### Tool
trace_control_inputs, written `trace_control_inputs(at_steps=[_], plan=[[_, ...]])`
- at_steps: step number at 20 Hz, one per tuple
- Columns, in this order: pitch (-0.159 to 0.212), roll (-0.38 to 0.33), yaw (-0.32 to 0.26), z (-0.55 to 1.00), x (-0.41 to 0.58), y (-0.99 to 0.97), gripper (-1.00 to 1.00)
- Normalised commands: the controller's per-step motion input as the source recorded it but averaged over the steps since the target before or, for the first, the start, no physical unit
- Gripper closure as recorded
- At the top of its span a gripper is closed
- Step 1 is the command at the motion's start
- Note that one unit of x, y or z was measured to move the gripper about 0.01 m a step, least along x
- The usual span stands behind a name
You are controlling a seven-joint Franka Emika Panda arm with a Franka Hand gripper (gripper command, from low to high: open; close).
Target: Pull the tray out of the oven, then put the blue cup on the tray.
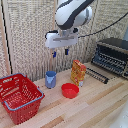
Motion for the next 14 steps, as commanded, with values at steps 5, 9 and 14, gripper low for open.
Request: trace_control_inputs(at_steps=[5, 9, 14], plan=[[-0.057, -0.237, 0.12, 0.06, -0.002, -0.14, -1.0], [-0.038, -0.321, 0.11, 0.04, -0.039, -0.3, -1.0], [-0.018, -0.33, 0.113, 0.01, -0.027, -0.27, -1.0]])
